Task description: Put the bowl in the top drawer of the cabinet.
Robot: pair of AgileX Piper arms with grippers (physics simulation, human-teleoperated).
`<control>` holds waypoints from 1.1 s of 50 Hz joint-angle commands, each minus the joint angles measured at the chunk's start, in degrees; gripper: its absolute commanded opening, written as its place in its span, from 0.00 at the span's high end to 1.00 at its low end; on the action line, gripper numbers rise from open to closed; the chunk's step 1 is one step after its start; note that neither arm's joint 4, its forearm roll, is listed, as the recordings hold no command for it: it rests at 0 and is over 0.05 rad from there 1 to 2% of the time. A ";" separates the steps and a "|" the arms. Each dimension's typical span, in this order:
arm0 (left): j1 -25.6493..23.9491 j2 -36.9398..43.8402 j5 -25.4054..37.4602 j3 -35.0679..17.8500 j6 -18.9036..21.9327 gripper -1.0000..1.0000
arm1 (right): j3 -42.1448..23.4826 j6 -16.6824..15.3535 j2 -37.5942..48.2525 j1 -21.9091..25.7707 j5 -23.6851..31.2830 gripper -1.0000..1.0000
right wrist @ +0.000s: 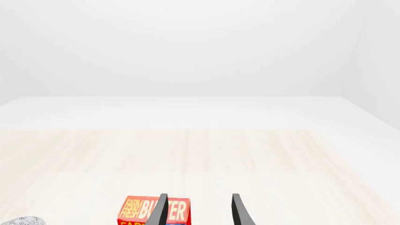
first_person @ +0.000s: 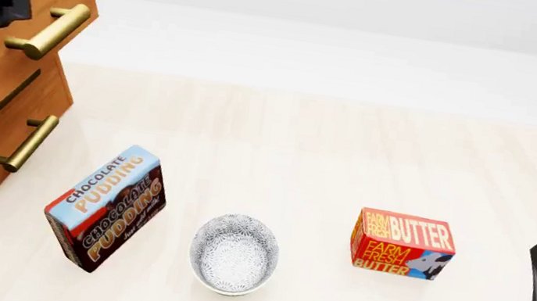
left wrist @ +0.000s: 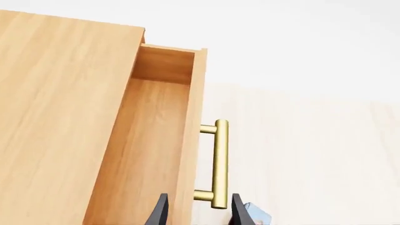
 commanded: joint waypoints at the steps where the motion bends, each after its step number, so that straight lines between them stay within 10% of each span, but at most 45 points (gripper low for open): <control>1: -0.39 0.86 -0.84 1.58 -0.89 0.00 | 0.00 0.01 0.00 -0.01 0.00 0.00; 55: -9.74 1.77 -1.08 4.23 -0.83 0.00 | 0.00 0.01 0.01 0.00 0.00 0.00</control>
